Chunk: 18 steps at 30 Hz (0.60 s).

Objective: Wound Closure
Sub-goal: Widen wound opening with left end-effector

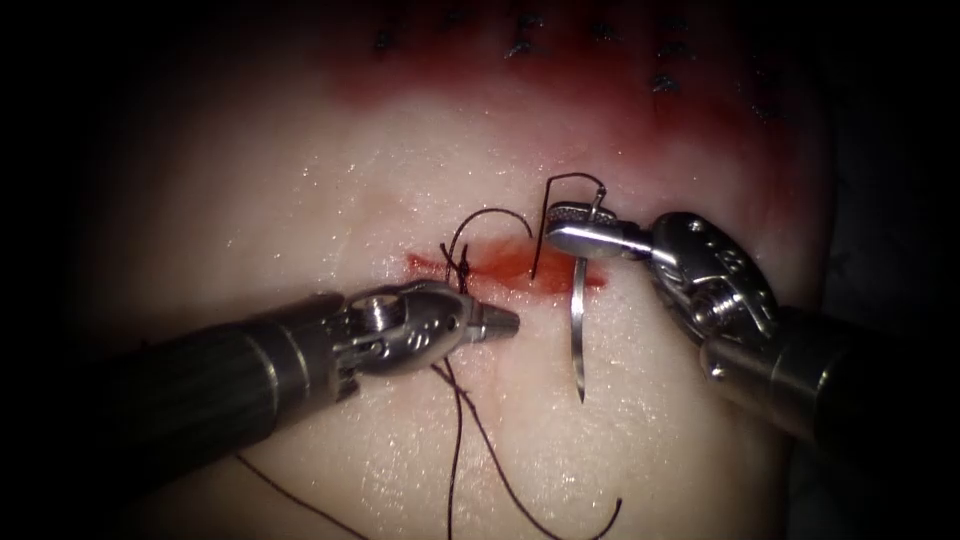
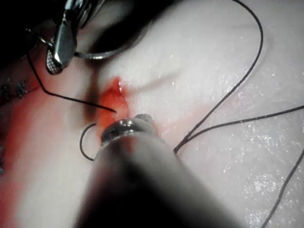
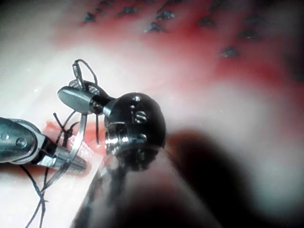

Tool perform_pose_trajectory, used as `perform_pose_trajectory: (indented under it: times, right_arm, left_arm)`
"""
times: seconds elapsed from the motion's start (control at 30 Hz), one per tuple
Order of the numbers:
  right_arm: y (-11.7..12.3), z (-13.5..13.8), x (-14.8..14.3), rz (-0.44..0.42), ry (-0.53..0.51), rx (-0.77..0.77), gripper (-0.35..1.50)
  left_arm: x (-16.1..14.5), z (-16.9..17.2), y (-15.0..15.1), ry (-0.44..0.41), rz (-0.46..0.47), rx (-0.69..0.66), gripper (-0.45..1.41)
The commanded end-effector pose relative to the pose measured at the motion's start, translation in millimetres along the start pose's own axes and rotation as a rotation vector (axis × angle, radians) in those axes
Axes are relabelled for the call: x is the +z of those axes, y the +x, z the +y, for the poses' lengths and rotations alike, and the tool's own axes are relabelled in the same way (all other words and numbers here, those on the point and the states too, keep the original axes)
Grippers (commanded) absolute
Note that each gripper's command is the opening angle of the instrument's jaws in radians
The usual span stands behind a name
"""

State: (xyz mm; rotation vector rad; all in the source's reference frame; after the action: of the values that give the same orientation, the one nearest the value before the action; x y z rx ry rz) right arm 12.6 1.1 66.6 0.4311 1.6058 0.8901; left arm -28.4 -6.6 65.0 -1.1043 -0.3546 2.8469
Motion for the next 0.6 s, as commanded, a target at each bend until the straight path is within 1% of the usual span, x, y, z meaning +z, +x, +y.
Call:
perform_pose_trajectory:
  times: [0.03, 0.17, 0.27, 0.4, 0.6]
  right_arm:
    - [-0.3, 0.0, 0.6, 0.002, 0.004, -0.004, -0.35]
    - [-0.2, -0.1, 0.6, 0.003, 0.004, -0.021, -0.35]
    - [-0.3, 0.0, 0.5, 0.003, 0.005, -0.034, -0.35]
    - [-0.4, 0.1, 0.5, 0.004, 0.005, -0.053, -0.35]
    - [-0.4, 0.1, 0.5, 0.005, 0.008, -0.071, -0.35]
  left_arm:
    - [0.9, -0.8, 0.2, 0.003, -0.009, 0.002, -0.35]
    - [1.9, -2.4, -0.4, 0.012, -0.021, -0.008, -0.35]
    - [2.3, -3.9, -1.5, 0.042, -0.053, -0.010, -0.35]
    - [2.7, -4.7, -2.2, 0.062, -0.042, -0.010, -0.35]
    - [3.3, -5.2, -3.2, 0.074, -0.050, -0.018, -0.35]
